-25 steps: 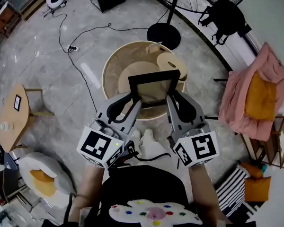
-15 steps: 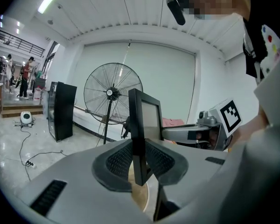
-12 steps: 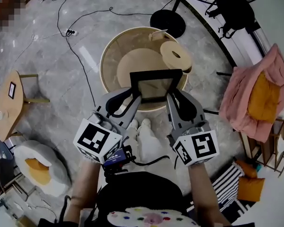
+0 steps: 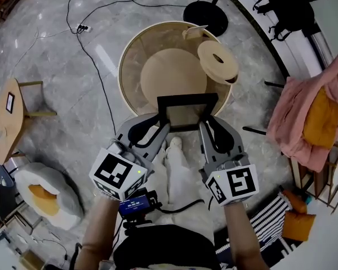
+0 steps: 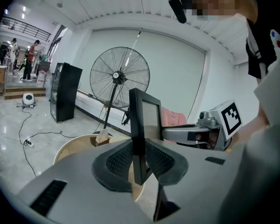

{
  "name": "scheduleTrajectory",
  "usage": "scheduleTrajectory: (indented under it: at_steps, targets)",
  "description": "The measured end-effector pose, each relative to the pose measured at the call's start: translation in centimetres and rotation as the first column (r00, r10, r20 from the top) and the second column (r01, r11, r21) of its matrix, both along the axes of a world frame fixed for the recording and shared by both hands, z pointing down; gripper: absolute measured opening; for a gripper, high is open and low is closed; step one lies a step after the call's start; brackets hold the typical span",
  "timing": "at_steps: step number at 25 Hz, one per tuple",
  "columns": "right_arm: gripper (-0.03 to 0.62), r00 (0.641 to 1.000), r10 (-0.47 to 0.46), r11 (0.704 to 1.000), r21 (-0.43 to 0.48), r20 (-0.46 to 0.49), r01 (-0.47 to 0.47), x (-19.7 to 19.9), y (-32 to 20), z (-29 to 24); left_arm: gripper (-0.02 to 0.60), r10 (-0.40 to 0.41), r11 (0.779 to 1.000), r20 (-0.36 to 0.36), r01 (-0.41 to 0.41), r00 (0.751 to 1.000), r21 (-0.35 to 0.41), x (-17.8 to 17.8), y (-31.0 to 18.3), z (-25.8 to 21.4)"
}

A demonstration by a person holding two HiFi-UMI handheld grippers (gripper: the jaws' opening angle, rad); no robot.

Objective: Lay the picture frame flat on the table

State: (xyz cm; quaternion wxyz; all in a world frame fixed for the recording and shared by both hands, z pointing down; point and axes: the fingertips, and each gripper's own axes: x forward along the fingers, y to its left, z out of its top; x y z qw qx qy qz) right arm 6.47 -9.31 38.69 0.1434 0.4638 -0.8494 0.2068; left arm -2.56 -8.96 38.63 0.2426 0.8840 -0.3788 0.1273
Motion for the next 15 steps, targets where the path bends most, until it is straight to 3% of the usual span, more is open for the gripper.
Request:
scheduleTrajectory:
  at_steps: [15]
  targets:
    - [0.084,0.999,0.041,0.991,-0.125,0.0,-0.041,-0.8,0.6,11.2,0.092,0.014,0.993,0.018,-0.012,1.0,-0.115,-0.7,0.5,10.8]
